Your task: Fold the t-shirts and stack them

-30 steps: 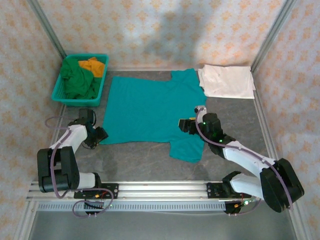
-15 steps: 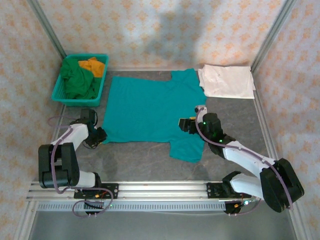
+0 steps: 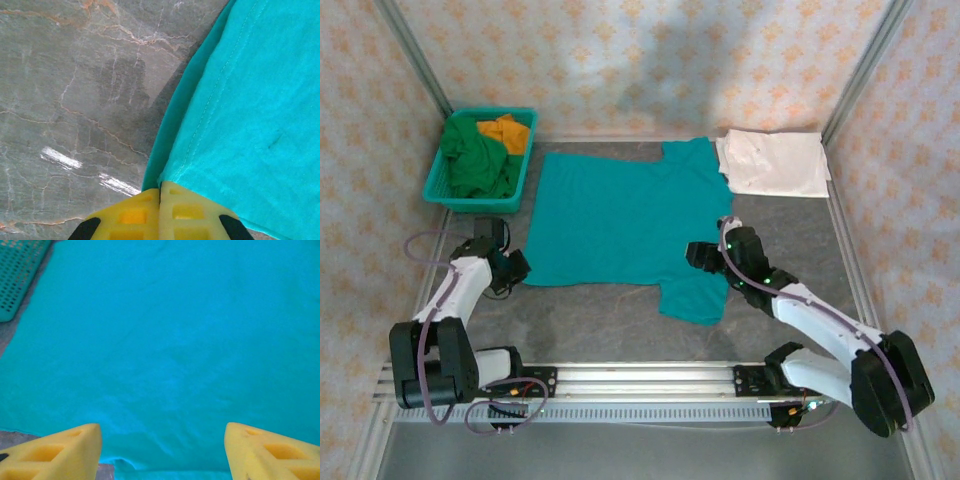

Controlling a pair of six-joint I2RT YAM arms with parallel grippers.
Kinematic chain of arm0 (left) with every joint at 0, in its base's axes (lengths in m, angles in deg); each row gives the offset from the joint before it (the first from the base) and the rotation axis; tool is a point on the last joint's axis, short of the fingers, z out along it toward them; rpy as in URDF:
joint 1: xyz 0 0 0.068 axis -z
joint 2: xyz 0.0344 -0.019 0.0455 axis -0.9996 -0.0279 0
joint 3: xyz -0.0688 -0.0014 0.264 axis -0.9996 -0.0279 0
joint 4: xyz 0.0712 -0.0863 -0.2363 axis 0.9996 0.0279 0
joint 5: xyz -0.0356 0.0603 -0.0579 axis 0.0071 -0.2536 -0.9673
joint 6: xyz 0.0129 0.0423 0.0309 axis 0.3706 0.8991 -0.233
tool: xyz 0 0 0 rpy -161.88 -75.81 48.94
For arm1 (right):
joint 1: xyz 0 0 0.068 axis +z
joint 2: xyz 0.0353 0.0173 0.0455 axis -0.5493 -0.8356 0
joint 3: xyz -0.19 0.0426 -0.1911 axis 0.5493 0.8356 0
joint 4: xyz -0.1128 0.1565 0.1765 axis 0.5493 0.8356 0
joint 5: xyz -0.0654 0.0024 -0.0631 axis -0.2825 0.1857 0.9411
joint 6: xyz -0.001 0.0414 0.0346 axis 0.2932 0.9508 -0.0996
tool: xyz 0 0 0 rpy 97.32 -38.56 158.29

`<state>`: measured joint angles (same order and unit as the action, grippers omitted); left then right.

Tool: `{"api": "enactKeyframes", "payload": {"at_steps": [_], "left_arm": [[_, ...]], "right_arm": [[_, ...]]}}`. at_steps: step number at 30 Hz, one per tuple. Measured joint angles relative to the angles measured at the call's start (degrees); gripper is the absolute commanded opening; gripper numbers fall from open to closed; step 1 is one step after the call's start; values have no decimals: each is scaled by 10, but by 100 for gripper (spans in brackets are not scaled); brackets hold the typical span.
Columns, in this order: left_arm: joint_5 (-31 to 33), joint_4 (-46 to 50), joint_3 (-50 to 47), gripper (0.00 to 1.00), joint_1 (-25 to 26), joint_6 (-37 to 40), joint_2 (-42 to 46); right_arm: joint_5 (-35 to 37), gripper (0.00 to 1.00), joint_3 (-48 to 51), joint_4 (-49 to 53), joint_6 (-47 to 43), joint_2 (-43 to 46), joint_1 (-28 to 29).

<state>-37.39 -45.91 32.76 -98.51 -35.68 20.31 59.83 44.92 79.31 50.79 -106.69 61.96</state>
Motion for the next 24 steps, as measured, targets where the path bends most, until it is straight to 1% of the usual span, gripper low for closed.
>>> {"api": "enactKeyframes", "payload": {"at_steps": [2, 6, 11, 15, 19, 24], "left_arm": [[-1, 3, 0, 0, 0, -2, 9], [-3, 5, 0, 0, 0, -3, 17], [-8, 1, -4, 0, 0, -5, 30], [-9, 0, -6, 0, 0, -9, 35], [-9, -3, -14, 0, 0, -13, 43], [-9, -9, -23, 0, 0, -19, 46]], "right_arm": [[16, 63, -19, 71, 34, 14, 0], [15, 60, -21, 185, 99, 43, 1], [3, 57, 2, 289, 156, 74, 1], [-13, 54, 14, 319, 184, 70, 1], [-38, 51, 28, 318, 202, 28, 1], [-57, 46, 43, 318, 217, 13, 1]]}}
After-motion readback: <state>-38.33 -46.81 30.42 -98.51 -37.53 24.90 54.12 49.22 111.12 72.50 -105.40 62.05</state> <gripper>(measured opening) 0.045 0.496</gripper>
